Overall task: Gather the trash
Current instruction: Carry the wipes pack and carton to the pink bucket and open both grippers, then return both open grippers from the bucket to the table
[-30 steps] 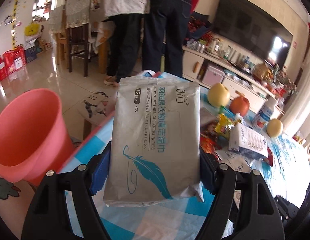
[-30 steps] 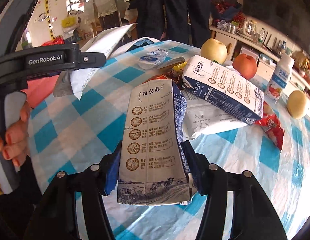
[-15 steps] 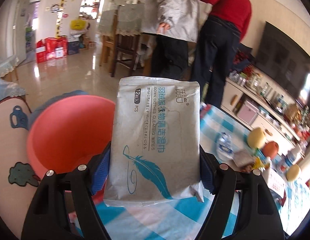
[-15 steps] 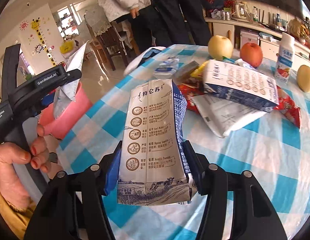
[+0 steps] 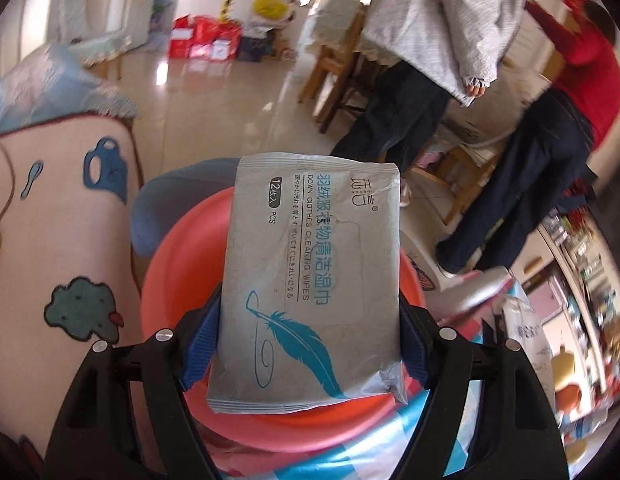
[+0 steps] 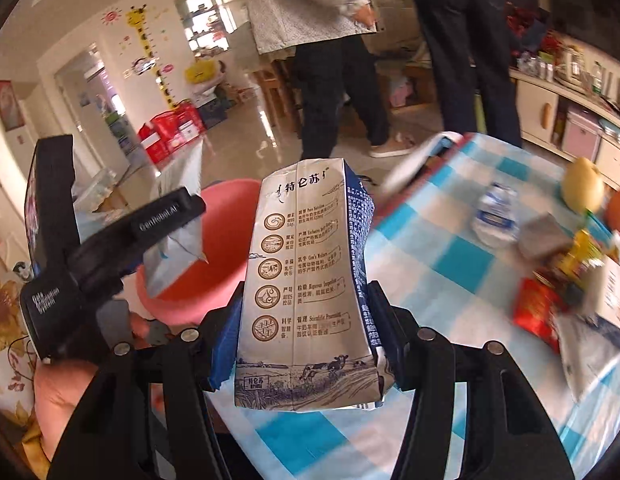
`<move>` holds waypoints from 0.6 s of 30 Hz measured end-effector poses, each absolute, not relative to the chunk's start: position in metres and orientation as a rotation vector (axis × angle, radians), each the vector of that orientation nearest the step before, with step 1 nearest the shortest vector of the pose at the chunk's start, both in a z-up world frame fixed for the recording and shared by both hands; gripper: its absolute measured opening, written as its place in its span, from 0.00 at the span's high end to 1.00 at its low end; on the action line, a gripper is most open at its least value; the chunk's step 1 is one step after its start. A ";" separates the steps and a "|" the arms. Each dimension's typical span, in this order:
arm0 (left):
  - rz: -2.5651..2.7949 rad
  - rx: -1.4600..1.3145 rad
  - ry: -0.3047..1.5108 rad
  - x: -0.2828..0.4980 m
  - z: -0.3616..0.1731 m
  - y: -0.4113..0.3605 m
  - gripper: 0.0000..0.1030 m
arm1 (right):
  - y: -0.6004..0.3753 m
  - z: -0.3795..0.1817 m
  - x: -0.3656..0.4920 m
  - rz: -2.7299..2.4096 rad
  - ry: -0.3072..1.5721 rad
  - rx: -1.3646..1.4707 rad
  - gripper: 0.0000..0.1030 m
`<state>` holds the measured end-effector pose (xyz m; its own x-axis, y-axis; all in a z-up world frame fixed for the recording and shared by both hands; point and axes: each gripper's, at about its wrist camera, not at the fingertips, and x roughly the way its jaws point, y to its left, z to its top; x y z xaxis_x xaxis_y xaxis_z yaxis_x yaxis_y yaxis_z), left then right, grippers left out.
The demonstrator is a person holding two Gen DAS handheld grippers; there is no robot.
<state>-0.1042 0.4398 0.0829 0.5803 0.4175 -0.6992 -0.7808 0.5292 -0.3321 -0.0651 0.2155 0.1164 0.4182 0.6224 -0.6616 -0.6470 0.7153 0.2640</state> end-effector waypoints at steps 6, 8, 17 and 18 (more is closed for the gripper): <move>0.810 -0.750 0.603 -0.109 0.072 0.459 0.25 | 0.279 0.110 -0.046 0.865 0.845 -0.065 0.43; 0.817 -0.766 0.605 -0.107 0.070 0.464 0.25 | 0.295 0.105 -0.040 0.880 0.853 -0.080 0.43; 0.852 -0.785 0.582 -0.108 0.067 0.472 0.15 | 0.348 0.085 -0.027 0.946 0.900 -0.106 0.36; 0.853 -0.777 0.573 -0.108 0.067 0.472 0.14 | 0.350 0.086 -0.029 0.942 0.889 -0.116 0.31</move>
<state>-0.1076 0.4715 0.0672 0.5413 0.4422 -0.7152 -0.8291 0.4220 -0.3667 -0.0290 0.3501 0.0860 0.2734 0.6532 -0.7062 -0.7427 0.6098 0.2766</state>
